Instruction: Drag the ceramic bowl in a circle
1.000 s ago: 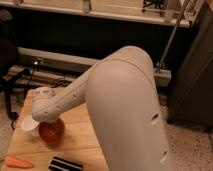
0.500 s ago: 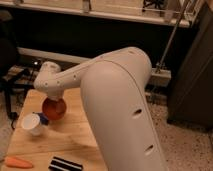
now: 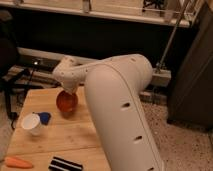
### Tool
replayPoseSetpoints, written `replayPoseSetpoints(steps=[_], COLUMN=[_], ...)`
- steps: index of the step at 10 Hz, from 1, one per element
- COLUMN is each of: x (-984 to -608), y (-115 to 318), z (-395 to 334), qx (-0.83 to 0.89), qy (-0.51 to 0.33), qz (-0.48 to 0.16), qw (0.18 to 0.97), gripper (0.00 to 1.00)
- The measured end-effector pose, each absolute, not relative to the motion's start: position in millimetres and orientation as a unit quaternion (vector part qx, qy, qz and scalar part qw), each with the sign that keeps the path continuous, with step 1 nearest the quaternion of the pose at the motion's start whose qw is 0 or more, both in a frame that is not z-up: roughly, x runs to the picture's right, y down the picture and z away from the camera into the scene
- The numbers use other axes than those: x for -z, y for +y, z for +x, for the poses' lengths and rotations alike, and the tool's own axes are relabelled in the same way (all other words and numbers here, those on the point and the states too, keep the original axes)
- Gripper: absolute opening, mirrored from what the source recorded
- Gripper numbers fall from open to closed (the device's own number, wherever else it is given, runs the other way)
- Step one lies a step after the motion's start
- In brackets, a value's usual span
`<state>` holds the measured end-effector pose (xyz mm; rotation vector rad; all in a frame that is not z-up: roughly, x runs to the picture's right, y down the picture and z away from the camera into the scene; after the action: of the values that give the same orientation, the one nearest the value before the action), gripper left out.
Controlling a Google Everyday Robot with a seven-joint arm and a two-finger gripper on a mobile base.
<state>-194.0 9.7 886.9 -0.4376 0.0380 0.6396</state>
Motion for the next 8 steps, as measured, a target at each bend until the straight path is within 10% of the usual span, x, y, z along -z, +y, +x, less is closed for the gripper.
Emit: replayPoseSetpoints(steps=[8], x=[-955.1], y=[23.5], z=[-44.9], qx=[-0.415], qy=[0.100], qz=[-0.234], qw=[0.874], gripper=[0.00])
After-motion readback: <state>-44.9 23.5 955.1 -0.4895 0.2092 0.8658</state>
